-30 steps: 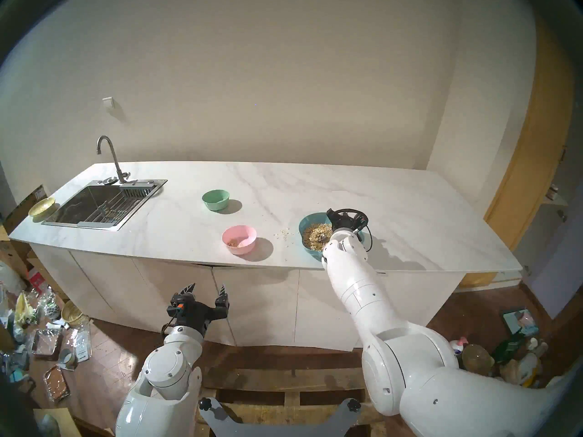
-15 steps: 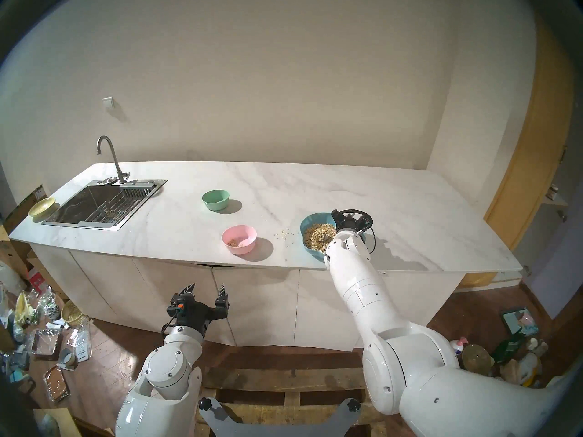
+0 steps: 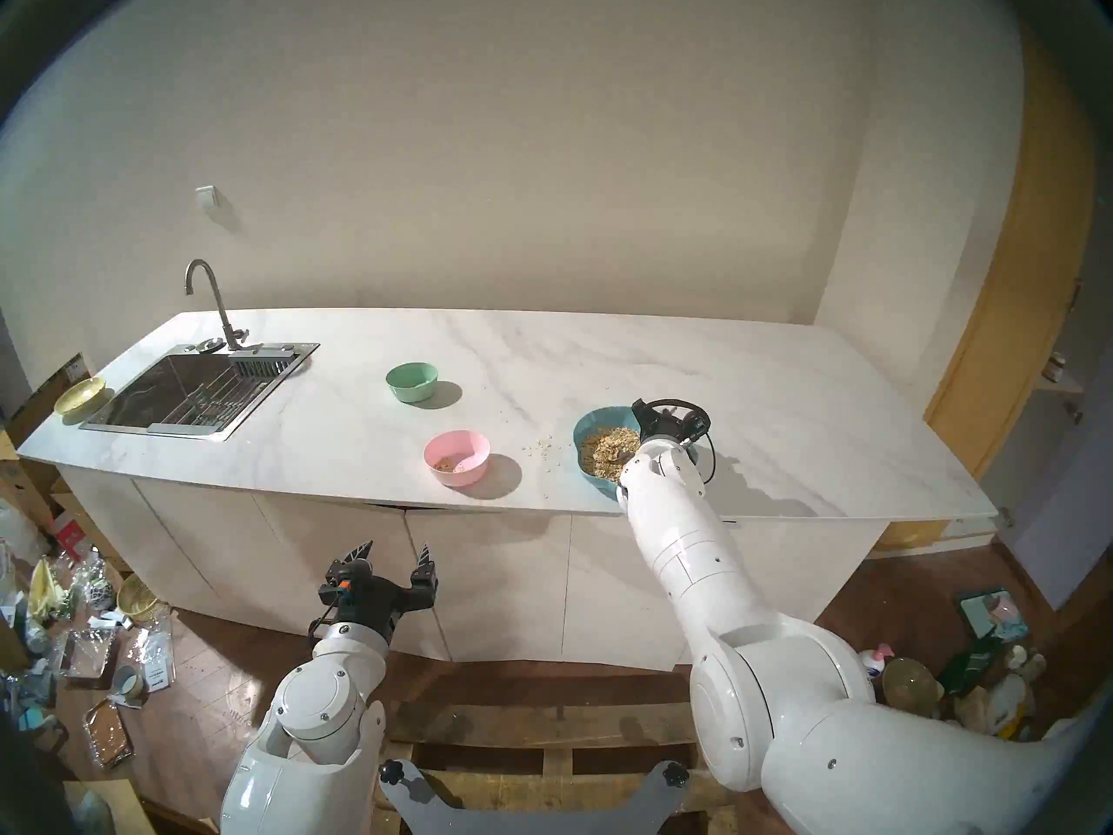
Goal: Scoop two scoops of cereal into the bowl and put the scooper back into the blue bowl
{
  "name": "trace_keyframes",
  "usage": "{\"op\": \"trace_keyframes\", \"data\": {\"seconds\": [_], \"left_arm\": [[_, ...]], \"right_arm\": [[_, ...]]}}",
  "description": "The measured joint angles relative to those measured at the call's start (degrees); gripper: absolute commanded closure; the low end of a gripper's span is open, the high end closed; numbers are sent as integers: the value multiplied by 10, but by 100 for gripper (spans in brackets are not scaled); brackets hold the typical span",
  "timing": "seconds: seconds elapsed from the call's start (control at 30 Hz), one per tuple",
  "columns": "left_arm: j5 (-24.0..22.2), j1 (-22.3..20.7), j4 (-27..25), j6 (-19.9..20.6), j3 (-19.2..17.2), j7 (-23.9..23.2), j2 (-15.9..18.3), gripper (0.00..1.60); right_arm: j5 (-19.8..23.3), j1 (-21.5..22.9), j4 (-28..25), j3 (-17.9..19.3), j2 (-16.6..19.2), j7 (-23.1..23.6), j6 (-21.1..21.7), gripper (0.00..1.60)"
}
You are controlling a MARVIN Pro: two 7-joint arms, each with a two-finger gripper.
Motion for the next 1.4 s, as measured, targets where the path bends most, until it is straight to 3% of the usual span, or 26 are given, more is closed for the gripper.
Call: {"op": "trace_keyframes", "data": {"seconds": [0.63, 1.4], "left_arm": [[0, 0, 0, 0, 0, 0, 0, 0], [0, 0, 0, 0, 0, 0, 0, 0]], "right_arm": [[0, -12, -30, -15, -13, -34, 0, 160], [41, -28, -77, 36, -16, -61, -2, 160]]}}
